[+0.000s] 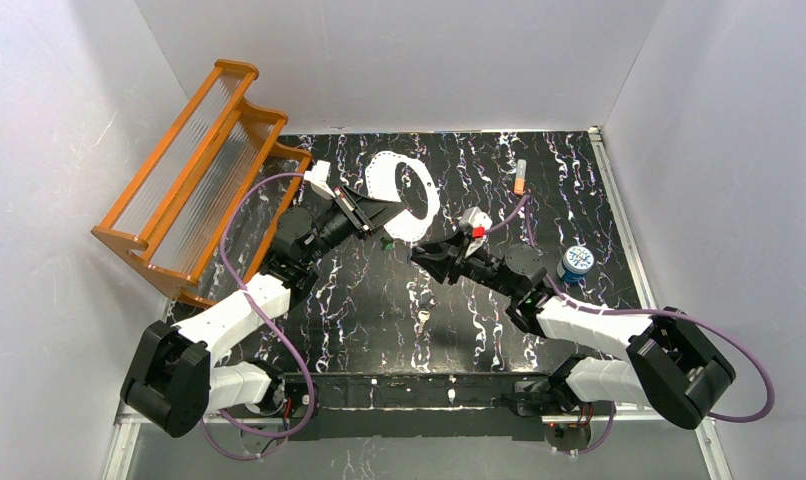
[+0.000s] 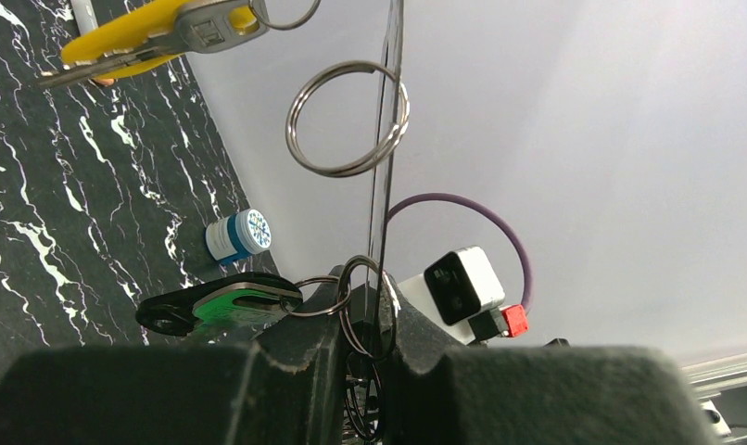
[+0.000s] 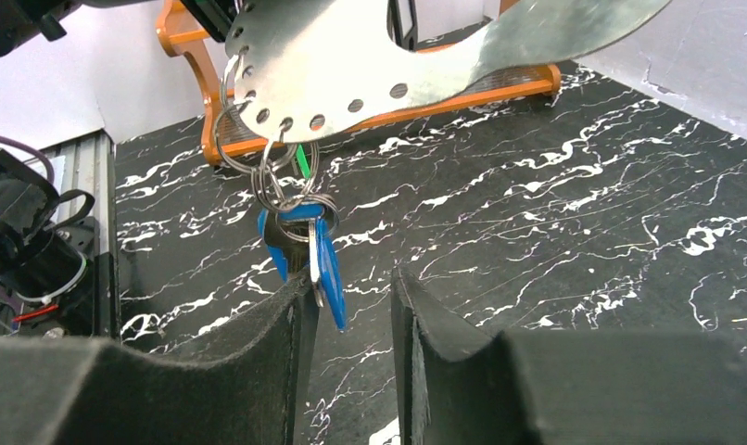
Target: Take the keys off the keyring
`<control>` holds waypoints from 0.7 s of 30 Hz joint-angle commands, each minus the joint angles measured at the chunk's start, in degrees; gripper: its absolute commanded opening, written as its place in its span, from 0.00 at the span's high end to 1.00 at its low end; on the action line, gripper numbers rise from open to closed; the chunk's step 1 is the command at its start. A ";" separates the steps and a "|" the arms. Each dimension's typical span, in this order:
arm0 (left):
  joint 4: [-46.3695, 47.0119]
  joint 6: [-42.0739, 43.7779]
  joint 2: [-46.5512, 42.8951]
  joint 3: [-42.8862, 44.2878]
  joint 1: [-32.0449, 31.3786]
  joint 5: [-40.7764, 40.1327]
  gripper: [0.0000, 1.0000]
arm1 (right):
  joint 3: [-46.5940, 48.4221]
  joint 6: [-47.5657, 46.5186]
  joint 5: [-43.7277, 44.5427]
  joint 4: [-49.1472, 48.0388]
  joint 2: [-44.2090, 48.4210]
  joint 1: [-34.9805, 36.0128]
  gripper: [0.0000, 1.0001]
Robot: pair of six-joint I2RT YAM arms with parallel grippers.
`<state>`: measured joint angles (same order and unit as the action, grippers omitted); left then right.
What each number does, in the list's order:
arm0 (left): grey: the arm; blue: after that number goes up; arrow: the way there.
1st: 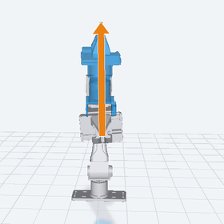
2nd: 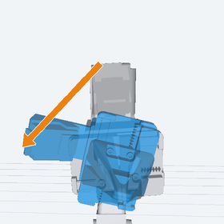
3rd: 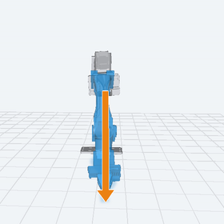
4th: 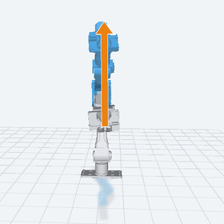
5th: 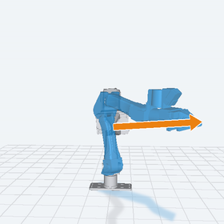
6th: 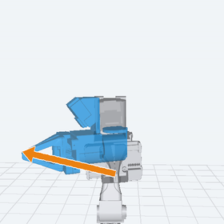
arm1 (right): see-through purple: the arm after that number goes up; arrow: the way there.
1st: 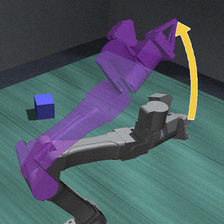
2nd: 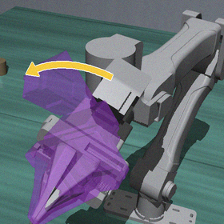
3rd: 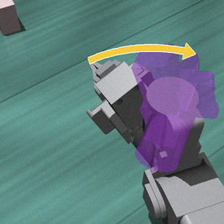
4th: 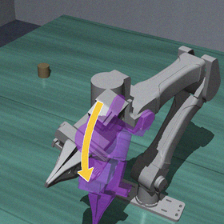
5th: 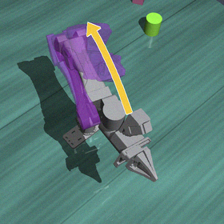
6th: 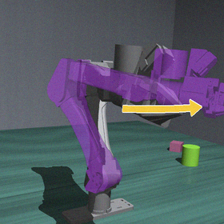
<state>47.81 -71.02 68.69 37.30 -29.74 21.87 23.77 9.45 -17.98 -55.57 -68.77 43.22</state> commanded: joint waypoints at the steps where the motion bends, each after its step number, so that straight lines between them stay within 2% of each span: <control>1: 3.00 -0.18 -1.84 2.69 0.03 0.61 1.00 | 1.42 -0.16 -1.76 -4.60 -1.09 0.27 0.60; 4: 2.94 -0.17 -1.89 2.68 0.03 0.63 1.00 | 1.38 -0.23 -1.75 -4.74 -0.99 0.20 0.65; 14: 2.90 -0.34 -1.71 2.78 0.03 0.47 1.00 | 1.89 -0.22 -2.12 -6.15 -1.64 0.22 0.67; 17: 2.82 -0.28 -1.71 2.76 0.03 0.37 1.00 | 1.89 -0.23 -1.93 -6.48 -1.76 0.22 0.77; 21: 2.58 0.61 -1.95 2.15 0.03 -0.08 1.00 | 1.76 -0.75 -1.89 -4.66 -1.07 0.20 0.97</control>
<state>47.79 -71.16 68.69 37.36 -29.74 21.85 23.79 9.43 -19.68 -58.02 -70.63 43.22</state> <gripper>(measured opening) 0.116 0.116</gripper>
